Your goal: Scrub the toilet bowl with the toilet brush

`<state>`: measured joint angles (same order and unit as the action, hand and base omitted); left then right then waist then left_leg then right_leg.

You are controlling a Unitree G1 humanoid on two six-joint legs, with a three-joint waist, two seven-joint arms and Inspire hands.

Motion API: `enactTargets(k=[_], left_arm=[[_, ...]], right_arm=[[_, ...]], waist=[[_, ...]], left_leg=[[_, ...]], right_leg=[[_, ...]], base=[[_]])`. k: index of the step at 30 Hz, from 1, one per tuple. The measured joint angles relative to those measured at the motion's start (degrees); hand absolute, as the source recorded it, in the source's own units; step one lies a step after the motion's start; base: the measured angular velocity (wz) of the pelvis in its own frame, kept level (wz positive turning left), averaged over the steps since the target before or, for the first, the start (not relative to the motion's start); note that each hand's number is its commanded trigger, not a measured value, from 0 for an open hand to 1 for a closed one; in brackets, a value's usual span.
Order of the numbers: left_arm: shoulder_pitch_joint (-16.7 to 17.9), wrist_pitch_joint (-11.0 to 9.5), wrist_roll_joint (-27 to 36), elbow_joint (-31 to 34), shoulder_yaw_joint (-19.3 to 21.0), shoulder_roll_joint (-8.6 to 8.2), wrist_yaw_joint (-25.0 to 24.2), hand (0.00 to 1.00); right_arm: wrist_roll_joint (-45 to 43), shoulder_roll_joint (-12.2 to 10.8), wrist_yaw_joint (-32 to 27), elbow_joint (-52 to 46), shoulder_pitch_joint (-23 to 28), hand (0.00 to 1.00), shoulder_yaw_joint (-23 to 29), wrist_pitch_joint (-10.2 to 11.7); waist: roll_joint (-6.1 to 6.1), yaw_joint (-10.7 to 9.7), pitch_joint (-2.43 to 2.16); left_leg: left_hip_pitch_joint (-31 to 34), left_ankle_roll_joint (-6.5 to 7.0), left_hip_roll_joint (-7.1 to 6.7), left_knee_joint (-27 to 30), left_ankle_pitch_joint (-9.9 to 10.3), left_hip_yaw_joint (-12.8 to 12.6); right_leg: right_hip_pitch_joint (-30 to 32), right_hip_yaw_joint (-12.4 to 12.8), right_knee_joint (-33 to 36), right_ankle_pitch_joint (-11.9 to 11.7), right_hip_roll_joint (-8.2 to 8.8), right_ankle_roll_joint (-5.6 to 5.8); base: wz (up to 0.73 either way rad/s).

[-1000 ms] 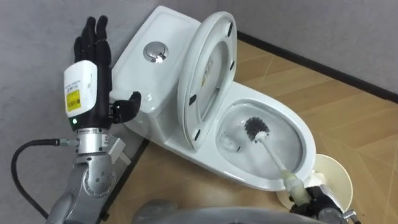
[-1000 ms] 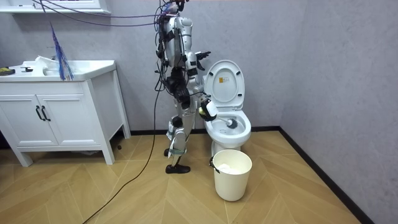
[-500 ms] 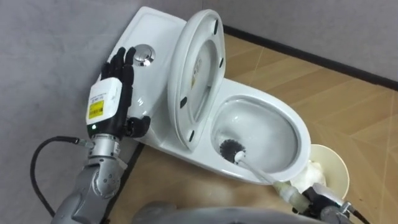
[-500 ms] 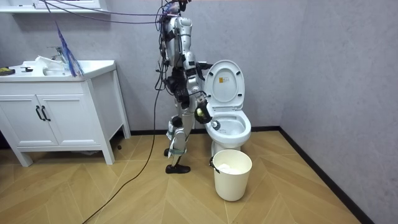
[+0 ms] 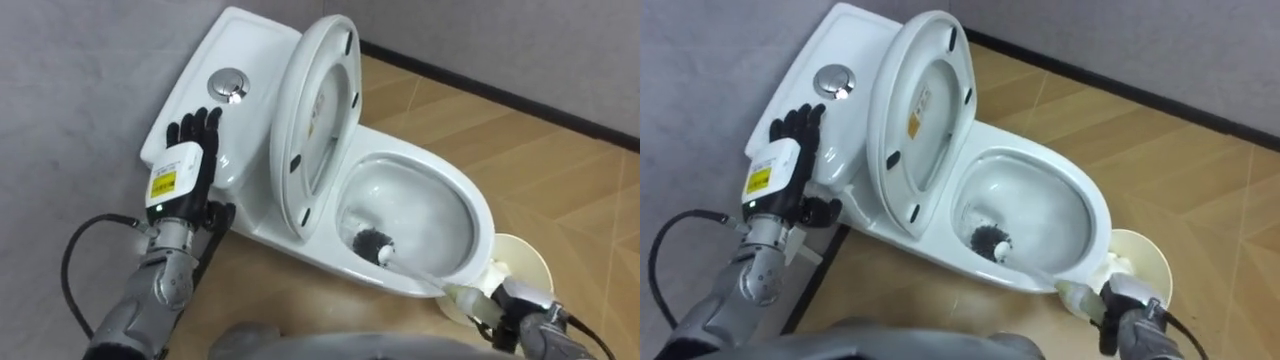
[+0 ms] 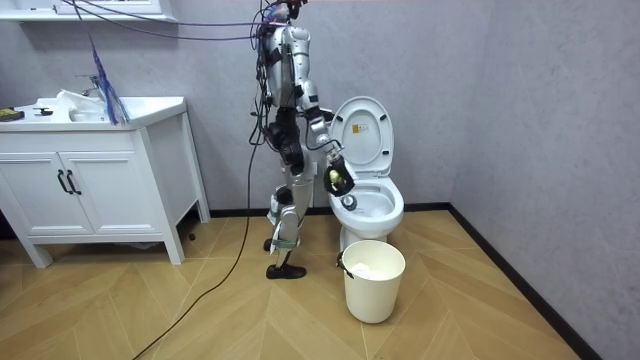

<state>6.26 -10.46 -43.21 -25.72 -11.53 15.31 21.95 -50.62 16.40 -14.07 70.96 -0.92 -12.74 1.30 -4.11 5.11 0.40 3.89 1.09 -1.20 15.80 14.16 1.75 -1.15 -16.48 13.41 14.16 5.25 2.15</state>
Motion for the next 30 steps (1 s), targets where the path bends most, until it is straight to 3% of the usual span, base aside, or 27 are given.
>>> enactTargets(k=[3, 7, 9, 11, 14, 19, 21, 23, 30], left_arm=[[-3.2, -1.1, 0.0, -2.1, 0.0, 0.01, 0.6, 0.0], [-8.3, -2.2, 0.0, -6.4, -2.3, 0.0, 2.8, 0.0], [-10.9, -3.2, 0.0, -7.1, -2.6, 0.22, 2.8, 0.0], [-13.5, -3.9, -0.2, -7.7, -3.6, 0.88, 3.2, 0.0], [-16.1, -4.1, -0.1, -8.1, -5.5, 1.41, 4.9, 0.0], [-18.3, -5.6, 0.1, -7.9, -5.6, 1.78, 8.3, 0.0], [-19.7, -5.7, 1.5, -8.0, -6.7, 2.14, 8.9, 0.0], [-21.3, -5.7, 2.7, -7.9, -7.8, 2.39, 10.1, 0.0], [-23.6, -5.1, 2.3, -7.5, -7.8, 3.85, 11.0, 0.0]], right_arm=[[-1.4, 0.3, -2.7, -0.1, -3.8, 1.0, -0.3, 0.7], [-2.8, 2.1, -6.2, -0.2, -8.8, 1.0, -3.8, 1.5], [-2.7, 3.1, -7.1, -0.1, -11.4, 1.0, -5.2, 1.4], [-2.6, 4.2, -8.3, 0.3, -13.9, 1.0, -6.4, 1.1], [-0.3, 5.6, -8.6, 0.3, -15.8, 1.0, -7.9, 1.0], [3.3, 7.2, -9.1, 0.4, -19.2, 1.0, -8.3, 0.5], [7.1, 8.6, -9.1, 0.4, -20.2, 1.0, -10.1, 0.6], [11.4, 10.2, -9.1, 0.7, -22.2, 1.0, -11.1, 0.2], [9.4, 10.7, -11.1, 0.2, -24.6, 1.0, -10.8, -0.6]], waist=[[-0.54, 0.3, 0.35], [-0.81, 2.6, 0.69], [-0.7, 3.2, 1.01], [-0.87, 3.7, 1.68], [-1.03, 4.7, 2.04], [-0.8, 5.8, 2.53], [-0.36, 6.0, 2.91], [0.19, 6.5, 3.62], [0.33, 6.3, 3.81]], left_leg=[[2.7, -0.19, 0.23, 0.7, -0.7, 0.0], [6.5, -0.55, 0.49, 2.0, -1.3, 0.8], [8.8, -0.58, 0.47, 3.2, -1.5, 1.5], [12.1, -0.78, 0.47, 4.6, -1.8, 2.8], [16.0, -0.84, 0.52, 5.7, -2.4, 3.4], [21.7, -0.93, 0.89, 7.7, -2.8, 3.1], [23.0, -0.91, 0.89, 8.3, -2.8, 3.2], [25.8, -0.87, 1.28, 9.6, -3.0, 3.1], [30.1, -0.95, 0.96, 10.9, -3.8, 2.3]], right_leg=[[2.5, -0.5, 0.7, -0.3, -0.1, -0.52], [5.6, -1.2, 1.8, -0.7, -0.31, -1.17], [7.6, -2.0, 2.6, -0.9, -0.21, -1.37], [9.9, -3.3, 3.3, -1.1, -0.27, -1.7], [13.3, -4.1, 4.2, -1.4, -0.21, -2.11], [19.2, -3.3, 6.0, -2.0, -0.27, -2.64], [20.4, -3.5, 6.9, -2.0, -0.13, -2.65], [23.6, -3.2, 8.7, -2.1, 0.22, -2.77], [29.1, -2.6, 12.2, -2.0, 0.8, -3.37]], base=[[0.07], [0.09], [0.19], [0.29], [0.11], [-0.07], [-0.02], [-0.05], [-0.07]])
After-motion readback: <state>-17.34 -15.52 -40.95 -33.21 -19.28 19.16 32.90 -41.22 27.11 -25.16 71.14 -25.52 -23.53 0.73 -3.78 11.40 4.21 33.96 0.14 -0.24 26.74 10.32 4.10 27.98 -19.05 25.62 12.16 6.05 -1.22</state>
